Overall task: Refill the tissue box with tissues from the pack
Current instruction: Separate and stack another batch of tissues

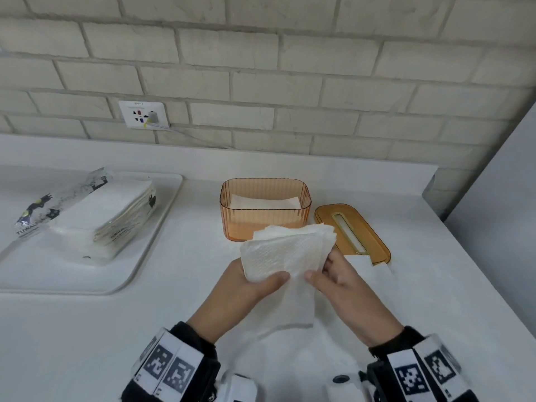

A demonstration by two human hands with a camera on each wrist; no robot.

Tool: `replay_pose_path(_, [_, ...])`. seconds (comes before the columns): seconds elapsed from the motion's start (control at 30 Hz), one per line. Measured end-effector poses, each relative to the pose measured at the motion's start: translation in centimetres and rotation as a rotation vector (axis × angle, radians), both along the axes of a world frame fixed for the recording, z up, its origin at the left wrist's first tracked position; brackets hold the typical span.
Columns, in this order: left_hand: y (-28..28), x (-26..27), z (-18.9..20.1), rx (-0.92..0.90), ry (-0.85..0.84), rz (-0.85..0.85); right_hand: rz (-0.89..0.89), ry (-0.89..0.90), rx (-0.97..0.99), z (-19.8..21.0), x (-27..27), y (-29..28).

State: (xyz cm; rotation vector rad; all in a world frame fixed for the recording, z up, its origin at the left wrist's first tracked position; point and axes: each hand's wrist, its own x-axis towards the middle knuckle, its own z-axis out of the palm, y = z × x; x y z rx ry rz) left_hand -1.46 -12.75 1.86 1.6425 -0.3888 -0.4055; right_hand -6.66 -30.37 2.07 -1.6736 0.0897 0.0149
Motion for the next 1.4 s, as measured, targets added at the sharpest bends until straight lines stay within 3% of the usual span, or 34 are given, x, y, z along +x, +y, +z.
replay_pose_path(0.2, [0.1, -0.1, -1.2, 0.032, -0.032, -0.086, 0.066, -0.002, -0.173, -1.1, -0.4, 1.1])
replay_pose_path(0.4, [0.2, 0.4, -1.0, -0.006, -0.069, 0.019, 0.058, -0.095, -0.219, -0.5, 0.3, 1.2])
replay_pose_path(0.6, [0.4, 0.0, -1.6, 0.011, -0.008, 0.113, 0.066, 0.049, -0.215, -3.1, 0.1, 0.4])
replay_pose_path(0.7, [0.0, 0.2, -1.1, -0.248, 0.118, 0.249, 0.041, 0.140, 0.016, -3.8, -0.4, 0.1])
replay_pose_path(0.77, [-0.5, 0.0, -0.9, -0.431, 0.256, 0.273, 0.022, 0.170, 0.409, -4.3, -0.6, 0.2])
replay_pose_path(0.83, [-1.0, -0.4, -0.9, -0.530, 0.351, 0.257, 0.012, 0.153, 0.681, -3.8, -0.7, 0.8])
replay_pose_path(0.9, [-0.9, -0.6, -1.3, -0.554, 0.367, 0.227, -0.001, 0.117, 0.752, -3.2, -0.7, 0.7])
replay_pose_path(1.03, [1.9, 1.2, -2.0, -0.534, 0.292, 0.245, -0.132, 0.060, 0.527, -2.9, -0.3, -1.4])
replay_pose_path(1.23, [3.6, 2.1, -1.9, -0.117, 0.220, 0.036, -0.106, -0.012, 0.032, -1.0, 0.4, -2.2])
replay_pose_path(1.4, [3.6, 1.9, -2.5, -0.045, 0.218, -0.002, -0.038, 0.031, 0.049, -0.7, 0.7, -2.3])
